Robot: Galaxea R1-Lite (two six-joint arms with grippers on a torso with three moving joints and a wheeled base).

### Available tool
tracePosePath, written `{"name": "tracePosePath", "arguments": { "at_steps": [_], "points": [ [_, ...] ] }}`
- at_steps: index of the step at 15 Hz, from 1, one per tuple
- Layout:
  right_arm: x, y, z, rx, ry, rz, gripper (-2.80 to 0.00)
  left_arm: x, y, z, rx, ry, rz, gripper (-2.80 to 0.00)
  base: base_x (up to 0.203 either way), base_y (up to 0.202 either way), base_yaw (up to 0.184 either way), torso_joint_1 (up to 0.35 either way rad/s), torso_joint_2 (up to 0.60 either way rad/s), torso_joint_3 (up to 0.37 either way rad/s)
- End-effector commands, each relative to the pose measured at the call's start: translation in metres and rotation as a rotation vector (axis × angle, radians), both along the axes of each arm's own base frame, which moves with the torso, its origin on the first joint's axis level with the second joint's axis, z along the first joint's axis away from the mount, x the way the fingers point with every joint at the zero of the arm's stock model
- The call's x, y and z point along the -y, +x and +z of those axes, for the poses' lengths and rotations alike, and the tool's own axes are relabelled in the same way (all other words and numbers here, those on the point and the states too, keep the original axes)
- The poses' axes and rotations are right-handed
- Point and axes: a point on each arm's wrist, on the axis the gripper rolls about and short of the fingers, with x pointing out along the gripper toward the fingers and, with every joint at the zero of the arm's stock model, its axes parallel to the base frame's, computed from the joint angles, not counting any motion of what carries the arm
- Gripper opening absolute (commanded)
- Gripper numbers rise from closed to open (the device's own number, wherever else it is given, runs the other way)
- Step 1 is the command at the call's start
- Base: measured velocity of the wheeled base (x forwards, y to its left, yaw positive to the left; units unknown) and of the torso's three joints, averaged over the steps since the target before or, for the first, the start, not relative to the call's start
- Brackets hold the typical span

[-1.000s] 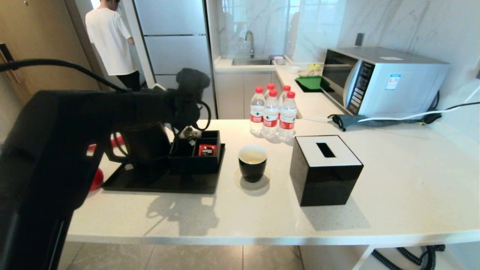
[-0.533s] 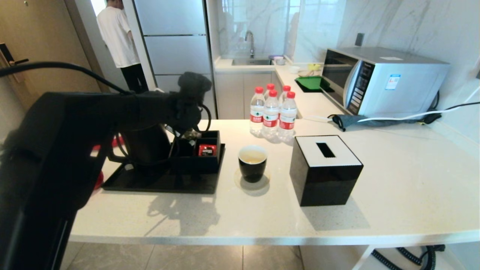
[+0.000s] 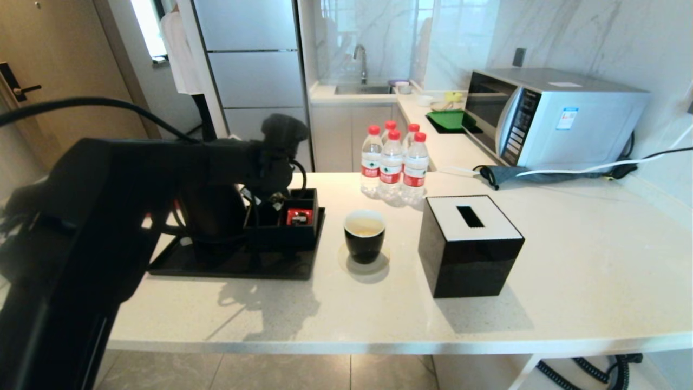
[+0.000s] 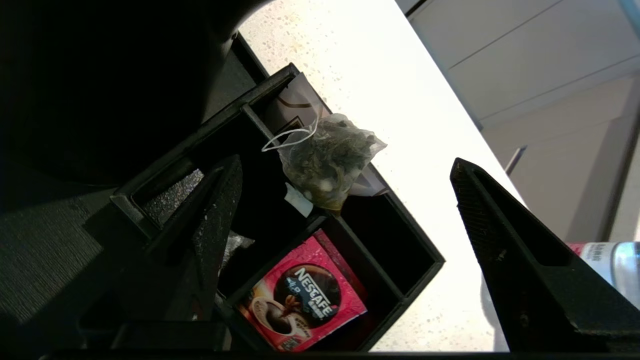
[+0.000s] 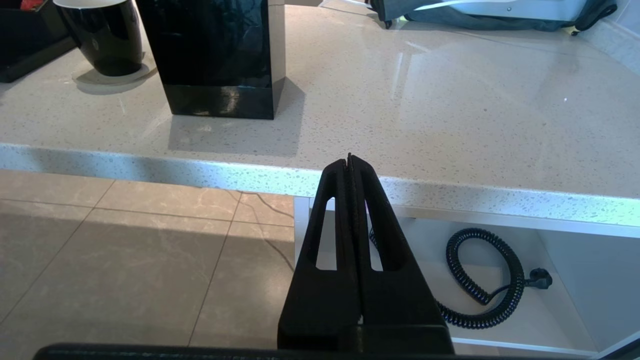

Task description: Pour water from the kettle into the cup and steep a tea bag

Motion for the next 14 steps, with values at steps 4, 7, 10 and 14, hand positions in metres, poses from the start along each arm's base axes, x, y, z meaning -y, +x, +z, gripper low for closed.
{"name": "tracePosePath", "arguments": {
  "at_steps": [4,7,10,14],
  "points": [
    [0.0,0.0,0.0,-0.001,0.0,0.001,-2.8,0.0,0.004,-0.009,-0.029,0.028,-0.021,0.0,0.0,0.0,0.0,0.0,0.0,0.0],
    [0.0,0.0,0.0,-0.001,-0.002,0.001,-2.8,-0.002,0.009,-0.013,-0.042,0.071,-0.044,0.0,0.0,0.0,0.0,0.0,0.0,0.0],
    [0.0,0.0,0.0,-0.001,0.0,0.001,-2.8,-0.003,0.015,-0.017,-0.03,0.105,-0.064,0.0,0.0,0.0,0.0,0.0,0.0,0.0],
    [0.0,0.0,0.0,-0.001,-0.002,0.001,-2.8,-0.003,0.022,-0.024,-0.013,0.135,-0.08,0.0,0.0,0.0,0.0,0.0,0.0,0.0]
  ]
}}
